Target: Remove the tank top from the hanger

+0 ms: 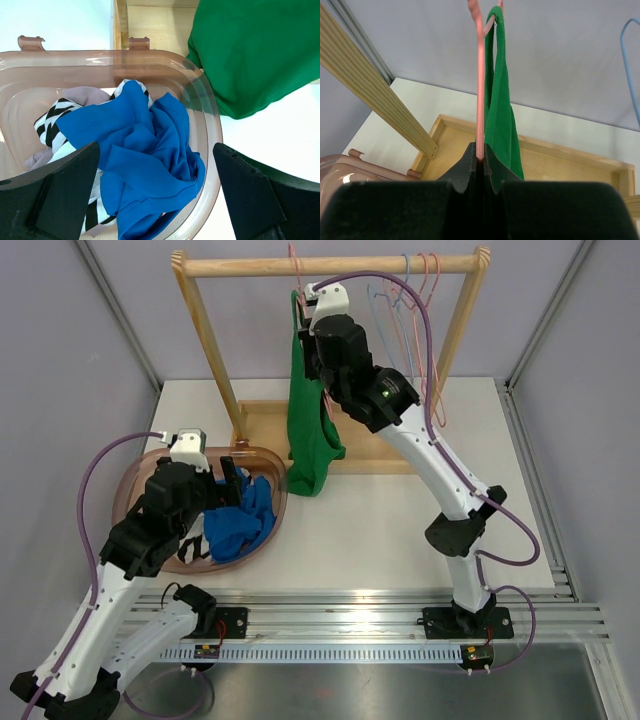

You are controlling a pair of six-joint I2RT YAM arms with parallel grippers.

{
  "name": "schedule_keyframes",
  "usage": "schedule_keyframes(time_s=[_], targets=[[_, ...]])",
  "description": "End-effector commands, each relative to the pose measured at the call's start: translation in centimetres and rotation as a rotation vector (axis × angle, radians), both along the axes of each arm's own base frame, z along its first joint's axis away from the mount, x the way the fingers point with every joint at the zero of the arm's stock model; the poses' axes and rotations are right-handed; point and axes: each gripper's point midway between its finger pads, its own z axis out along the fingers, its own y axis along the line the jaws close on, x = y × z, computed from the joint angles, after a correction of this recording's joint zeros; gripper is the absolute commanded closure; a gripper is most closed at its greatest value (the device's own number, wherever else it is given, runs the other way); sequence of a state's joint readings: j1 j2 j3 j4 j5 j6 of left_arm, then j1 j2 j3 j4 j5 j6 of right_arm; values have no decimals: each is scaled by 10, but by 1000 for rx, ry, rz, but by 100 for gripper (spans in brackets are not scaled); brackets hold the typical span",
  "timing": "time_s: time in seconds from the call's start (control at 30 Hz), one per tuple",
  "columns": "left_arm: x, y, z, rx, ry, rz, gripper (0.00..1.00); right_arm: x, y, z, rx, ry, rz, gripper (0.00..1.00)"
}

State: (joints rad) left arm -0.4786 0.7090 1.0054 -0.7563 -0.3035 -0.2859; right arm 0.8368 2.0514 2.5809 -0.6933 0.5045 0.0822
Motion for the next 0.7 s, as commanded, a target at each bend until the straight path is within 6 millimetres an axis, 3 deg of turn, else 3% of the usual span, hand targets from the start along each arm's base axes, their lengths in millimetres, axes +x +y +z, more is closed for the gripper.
schedule_keyframes(time_s=[0.0,0.3,0.37,0.4,0.47,0.5,0.53,0.6,0.67], targets=[[6,-5,8,-13,-36,-20,1,-25,-28,87,152,-163,15,100],[0,-11,23,-66,-87,-60,1,-55,-34,94,199,-136,111,100],[-3,-14,33,-108,-115,-69,1,-66,-40,89,210,-115,134,100],[-5,-17,39,-129,-126,-85,1,-76,-47,96,235,-119,143,100],[-7,-19,50,-176,-154,-83,1,-83,-47,85,225,-87,169,100],[-10,-22,57,-199,-169,-100,1,-94,-55,92,249,-91,182,100],[-11,-24,66,-225,-187,-104,1,-96,-54,80,235,-66,191,100],[-13,-28,80,-260,-213,-125,1,-113,-60,83,253,-58,233,100],[-13,-39,98,-311,-240,-168,1,-121,-60,69,249,-20,262,100]])
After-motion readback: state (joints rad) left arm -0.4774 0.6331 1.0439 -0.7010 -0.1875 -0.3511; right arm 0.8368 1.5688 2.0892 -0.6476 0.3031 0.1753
